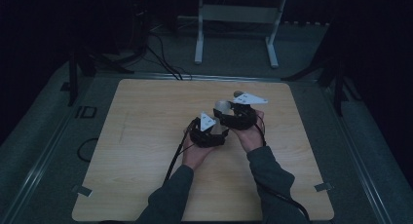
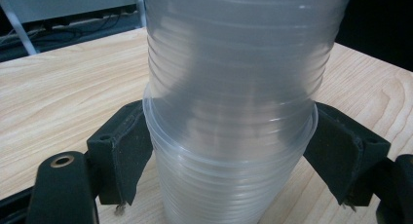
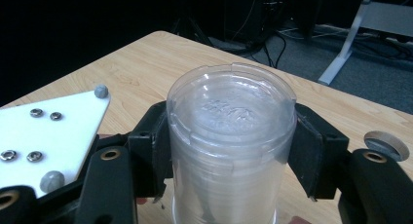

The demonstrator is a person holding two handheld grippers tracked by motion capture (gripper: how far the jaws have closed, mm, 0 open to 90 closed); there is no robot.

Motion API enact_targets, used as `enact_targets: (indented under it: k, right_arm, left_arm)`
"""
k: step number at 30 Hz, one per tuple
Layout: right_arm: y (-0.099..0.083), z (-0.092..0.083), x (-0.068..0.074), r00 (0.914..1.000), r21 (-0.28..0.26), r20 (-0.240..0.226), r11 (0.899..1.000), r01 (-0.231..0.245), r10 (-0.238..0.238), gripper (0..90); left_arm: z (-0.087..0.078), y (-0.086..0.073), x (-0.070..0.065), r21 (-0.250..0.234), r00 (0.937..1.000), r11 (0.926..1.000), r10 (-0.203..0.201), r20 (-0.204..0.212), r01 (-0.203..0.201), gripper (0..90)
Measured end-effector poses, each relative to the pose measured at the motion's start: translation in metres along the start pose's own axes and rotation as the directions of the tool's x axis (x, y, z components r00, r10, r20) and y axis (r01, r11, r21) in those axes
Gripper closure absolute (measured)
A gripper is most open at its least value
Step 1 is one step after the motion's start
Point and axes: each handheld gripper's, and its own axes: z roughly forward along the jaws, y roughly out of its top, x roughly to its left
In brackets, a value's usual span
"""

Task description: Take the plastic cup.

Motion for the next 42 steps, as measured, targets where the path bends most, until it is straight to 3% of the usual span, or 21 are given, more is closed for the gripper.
enact_targets:
  k: [26, 42]
  right_arm:
    - [0.023, -0.015, -0.001, 1.0, -0.054, -0.006, 0.999, 0.0, 0.0, 40.4]
    - [0.04, -0.028, 0.0, 0.9997, -0.083, 0.003, 0.996, 0.024, -0.024, 40.5]
  left_arm:
    - [0.0, -0.003, 0.0, 0.005, 0.9996, 1.0, -0.001, 0.028, 0.001, 18.1]
    - [-0.013, 0.007, 0.002, -0.015, 0.9985, 0.9996, -0.025, 0.049, 0.025, 19.8]
